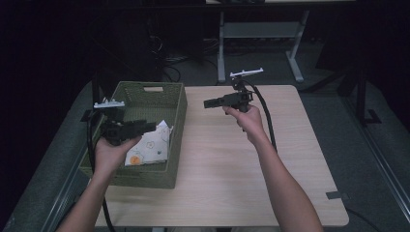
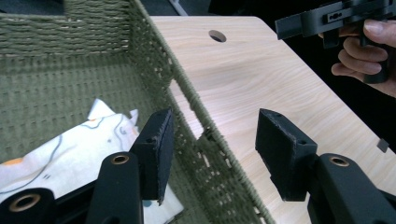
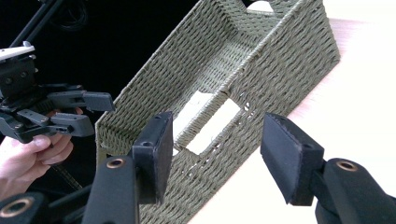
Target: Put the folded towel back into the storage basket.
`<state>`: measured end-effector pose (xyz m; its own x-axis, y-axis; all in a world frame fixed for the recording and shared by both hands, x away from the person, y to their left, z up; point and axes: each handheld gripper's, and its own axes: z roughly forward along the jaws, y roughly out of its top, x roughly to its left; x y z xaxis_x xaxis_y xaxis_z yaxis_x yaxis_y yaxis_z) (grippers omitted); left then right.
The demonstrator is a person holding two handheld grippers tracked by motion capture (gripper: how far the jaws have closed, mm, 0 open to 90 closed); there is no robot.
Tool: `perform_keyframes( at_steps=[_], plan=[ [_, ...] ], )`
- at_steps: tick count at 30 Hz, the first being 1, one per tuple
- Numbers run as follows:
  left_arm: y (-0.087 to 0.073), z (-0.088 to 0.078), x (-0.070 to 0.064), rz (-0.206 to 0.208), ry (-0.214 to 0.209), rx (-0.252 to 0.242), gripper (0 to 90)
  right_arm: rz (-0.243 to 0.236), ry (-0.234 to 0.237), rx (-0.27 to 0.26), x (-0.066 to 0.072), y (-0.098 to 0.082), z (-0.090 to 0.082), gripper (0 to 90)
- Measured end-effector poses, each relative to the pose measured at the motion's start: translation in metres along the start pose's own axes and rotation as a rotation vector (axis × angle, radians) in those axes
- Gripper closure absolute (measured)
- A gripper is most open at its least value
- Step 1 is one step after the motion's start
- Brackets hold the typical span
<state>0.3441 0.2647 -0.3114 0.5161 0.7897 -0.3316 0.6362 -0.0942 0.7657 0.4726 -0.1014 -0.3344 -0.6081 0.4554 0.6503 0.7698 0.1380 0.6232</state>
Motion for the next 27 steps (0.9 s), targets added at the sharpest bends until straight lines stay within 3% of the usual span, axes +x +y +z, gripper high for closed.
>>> perform_keyframes(
  at_steps=[11, 27],
  plan=[
    [0.006, 0.013, -0.018, 0.018, -0.022, 0.002, 43.1, -0.001, -0.004, -0.012, -0.006, -0.007, -0.020, 41.4],
    [0.008, 0.039, -0.044, 0.048, -0.042, 0.023, 37.5, 0.025, -0.007, -0.028, -0.026, -0.027, -0.050, 35.1]
  ],
)
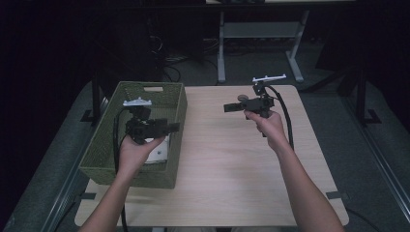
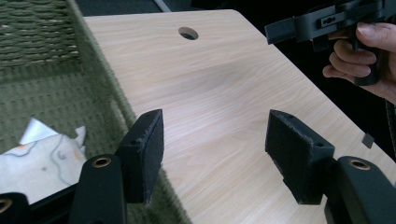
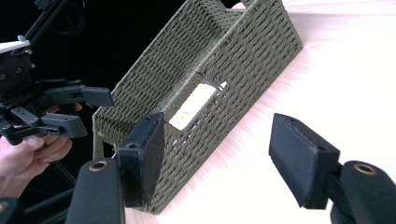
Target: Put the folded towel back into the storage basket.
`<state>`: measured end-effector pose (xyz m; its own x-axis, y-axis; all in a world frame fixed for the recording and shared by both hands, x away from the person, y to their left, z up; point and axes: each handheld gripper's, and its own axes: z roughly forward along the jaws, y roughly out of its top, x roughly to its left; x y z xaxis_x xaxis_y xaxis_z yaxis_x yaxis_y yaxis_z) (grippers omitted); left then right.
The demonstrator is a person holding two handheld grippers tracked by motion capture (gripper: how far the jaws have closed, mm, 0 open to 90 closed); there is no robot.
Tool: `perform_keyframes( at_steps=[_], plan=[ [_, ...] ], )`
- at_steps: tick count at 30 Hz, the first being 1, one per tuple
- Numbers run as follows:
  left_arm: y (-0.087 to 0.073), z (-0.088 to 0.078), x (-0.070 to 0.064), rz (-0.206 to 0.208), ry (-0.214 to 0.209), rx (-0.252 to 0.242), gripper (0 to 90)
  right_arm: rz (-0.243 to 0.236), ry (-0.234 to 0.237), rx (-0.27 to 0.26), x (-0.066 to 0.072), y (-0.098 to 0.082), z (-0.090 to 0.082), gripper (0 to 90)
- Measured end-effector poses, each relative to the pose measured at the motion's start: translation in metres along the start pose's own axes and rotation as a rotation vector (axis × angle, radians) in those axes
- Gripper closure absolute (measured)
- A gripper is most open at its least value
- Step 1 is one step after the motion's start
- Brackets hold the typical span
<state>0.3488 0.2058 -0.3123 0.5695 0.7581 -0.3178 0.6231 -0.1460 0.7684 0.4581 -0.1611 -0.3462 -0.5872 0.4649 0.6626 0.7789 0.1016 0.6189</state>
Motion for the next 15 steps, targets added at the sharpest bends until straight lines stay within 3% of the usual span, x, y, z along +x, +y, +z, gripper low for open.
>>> perform_keyframes(
  at_steps=[15],
  plan=[
    [0.002, 0.026, -0.022, 0.020, -0.038, 0.032, 33.1, 0.011, -0.001, -0.003, -0.012, -0.020, -0.020, 31.6]
  ],
)
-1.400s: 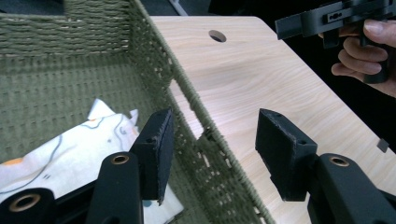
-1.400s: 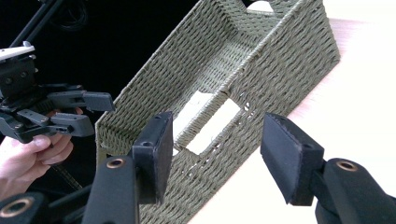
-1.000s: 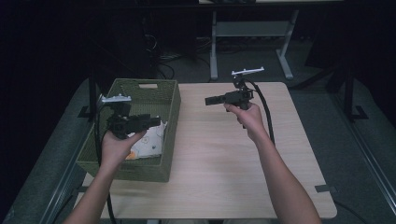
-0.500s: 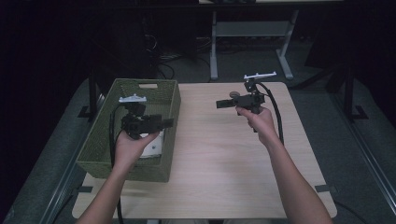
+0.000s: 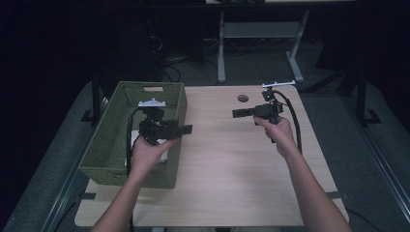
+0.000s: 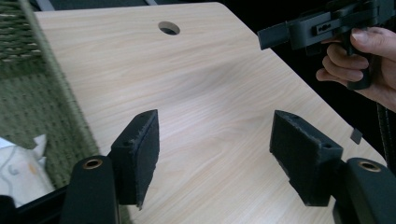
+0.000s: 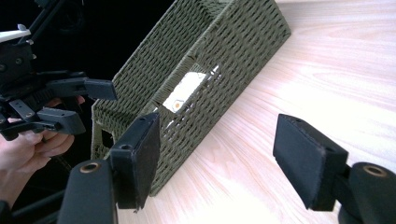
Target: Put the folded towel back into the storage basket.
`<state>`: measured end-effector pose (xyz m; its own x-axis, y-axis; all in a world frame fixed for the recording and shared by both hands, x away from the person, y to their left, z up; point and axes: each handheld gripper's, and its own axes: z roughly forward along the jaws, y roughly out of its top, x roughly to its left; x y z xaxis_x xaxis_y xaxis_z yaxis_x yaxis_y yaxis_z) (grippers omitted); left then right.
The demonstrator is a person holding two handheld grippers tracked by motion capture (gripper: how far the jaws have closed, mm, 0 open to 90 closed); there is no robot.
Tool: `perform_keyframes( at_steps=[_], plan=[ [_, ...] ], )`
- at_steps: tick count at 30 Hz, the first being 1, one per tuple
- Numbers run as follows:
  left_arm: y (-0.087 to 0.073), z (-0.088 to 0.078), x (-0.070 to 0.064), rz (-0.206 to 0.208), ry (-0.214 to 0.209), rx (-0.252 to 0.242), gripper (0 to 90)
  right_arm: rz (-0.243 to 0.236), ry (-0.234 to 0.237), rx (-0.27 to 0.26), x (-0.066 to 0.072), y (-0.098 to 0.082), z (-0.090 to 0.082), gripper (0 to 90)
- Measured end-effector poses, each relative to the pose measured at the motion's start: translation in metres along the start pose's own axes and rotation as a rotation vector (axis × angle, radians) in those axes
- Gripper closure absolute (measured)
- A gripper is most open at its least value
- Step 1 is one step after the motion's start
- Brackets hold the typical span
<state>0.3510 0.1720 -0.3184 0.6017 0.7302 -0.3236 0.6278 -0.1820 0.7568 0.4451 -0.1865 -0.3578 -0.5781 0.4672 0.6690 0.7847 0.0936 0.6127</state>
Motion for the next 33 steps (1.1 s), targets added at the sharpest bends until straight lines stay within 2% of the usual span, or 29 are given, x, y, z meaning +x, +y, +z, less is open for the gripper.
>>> perform_keyframes(
  at_steps=[7, 13, 27, 33],
  plan=[
    [0.002, 0.013, -0.010, 0.014, 0.002, 0.017, 26.2, 0.017, -0.016, -0.016, -0.009, -0.011, -0.015, 31.1],
    [0.001, 0.021, -0.016, 0.017, -0.005, 0.024, 23.0, 0.025, -0.012, -0.020, -0.013, -0.017, -0.022, 30.5],
    [-0.006, 0.035, -0.028, 0.024, -0.020, 0.028, 21.3, 0.034, -0.018, -0.017, -0.019, -0.031, -0.035, 29.8],
    [-0.009, 0.043, -0.034, 0.024, -0.037, 0.034, 20.9, 0.056, -0.027, -0.025, -0.026, -0.040, -0.044, 29.8]
  ],
)
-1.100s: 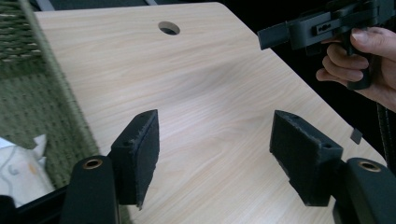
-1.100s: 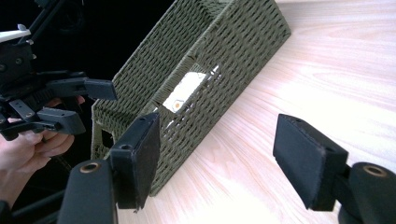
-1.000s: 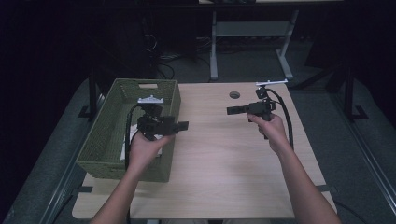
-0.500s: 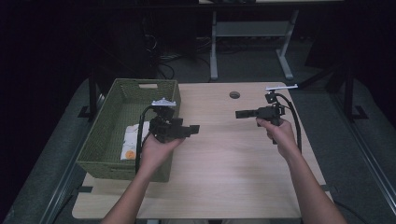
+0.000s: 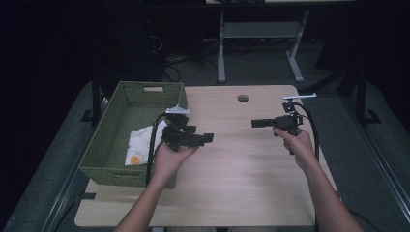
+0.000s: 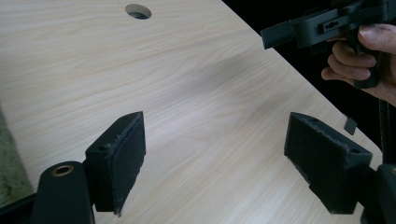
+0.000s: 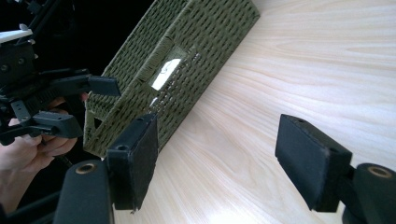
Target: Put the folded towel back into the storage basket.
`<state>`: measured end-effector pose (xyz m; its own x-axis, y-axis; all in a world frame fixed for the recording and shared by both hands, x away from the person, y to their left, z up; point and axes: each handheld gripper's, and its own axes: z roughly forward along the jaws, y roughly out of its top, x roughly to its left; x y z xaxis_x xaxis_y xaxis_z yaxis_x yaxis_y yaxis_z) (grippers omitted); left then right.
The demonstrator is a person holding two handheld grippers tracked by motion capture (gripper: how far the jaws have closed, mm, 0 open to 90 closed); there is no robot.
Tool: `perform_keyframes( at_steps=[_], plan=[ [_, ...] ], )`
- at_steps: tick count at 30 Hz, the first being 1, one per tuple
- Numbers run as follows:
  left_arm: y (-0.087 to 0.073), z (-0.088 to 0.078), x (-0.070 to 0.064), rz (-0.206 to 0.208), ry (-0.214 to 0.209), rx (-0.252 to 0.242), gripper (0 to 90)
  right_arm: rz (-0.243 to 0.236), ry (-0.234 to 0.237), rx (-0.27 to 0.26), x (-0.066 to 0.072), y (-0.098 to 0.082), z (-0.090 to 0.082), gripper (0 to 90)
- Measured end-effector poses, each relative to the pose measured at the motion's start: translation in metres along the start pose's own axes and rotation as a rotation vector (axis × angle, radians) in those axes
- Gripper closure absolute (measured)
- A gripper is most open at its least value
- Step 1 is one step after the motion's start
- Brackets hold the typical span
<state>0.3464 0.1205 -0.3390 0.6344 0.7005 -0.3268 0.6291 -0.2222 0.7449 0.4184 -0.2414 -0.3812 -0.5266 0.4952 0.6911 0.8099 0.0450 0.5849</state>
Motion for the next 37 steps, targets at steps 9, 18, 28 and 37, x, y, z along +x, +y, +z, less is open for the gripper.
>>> perform_keyframes(
  at_steps=[9, 18, 28, 37],
  plan=[
    [-0.003, 0.012, -0.009, 0.007, -0.020, 0.010, 20.8, 0.018, -0.016, -0.005, -0.011, -0.011, -0.013, 29.7],
    [-0.010, 0.027, -0.015, 0.002, -0.048, 0.025, 20.9, 0.037, -0.027, -0.007, -0.021, -0.022, -0.021, 29.6],
    [-0.018, 0.042, -0.021, -0.006, -0.077, 0.045, 20.8, 0.067, -0.041, -0.019, -0.034, -0.039, -0.037, 29.6],
    [-0.029, 0.048, -0.030, 0.015, -0.096, 0.055, 20.9, 0.063, -0.045, -0.030, -0.036, -0.054, -0.054, 29.3]
  ],
)
